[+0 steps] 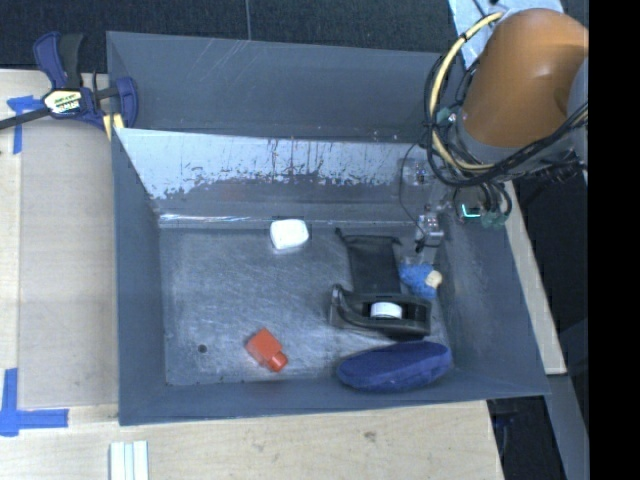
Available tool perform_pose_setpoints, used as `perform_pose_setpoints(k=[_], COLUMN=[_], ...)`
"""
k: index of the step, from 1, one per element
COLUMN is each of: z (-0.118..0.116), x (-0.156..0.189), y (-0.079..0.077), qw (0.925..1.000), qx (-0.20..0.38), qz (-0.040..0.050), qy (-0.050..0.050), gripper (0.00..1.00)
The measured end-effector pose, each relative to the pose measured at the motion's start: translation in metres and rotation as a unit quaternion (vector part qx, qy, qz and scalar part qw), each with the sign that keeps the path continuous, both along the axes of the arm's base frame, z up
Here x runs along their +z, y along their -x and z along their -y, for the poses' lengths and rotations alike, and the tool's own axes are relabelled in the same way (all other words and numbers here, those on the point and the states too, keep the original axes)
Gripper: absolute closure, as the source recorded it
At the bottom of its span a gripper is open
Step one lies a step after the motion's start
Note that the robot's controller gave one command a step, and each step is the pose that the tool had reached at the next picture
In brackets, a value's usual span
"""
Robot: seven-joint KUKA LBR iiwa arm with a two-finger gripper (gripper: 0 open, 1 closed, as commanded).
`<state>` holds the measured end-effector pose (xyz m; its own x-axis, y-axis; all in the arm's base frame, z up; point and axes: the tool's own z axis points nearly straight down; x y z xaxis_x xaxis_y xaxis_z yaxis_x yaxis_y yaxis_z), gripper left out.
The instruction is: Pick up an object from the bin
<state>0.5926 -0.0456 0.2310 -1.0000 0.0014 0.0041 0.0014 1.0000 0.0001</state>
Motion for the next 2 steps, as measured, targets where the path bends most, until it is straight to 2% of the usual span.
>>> perform_pose_setpoints(k=[1,2], z=[0.0185,0.0185], x=[-0.165,-0.1597], y=[-0.0211,-0.023], qw=[0.9976,0.9975], qx=[0.07,0.07], qz=[0.0018,0.0055], qy=[0.0,0.001], gripper=[0.0,1.0])
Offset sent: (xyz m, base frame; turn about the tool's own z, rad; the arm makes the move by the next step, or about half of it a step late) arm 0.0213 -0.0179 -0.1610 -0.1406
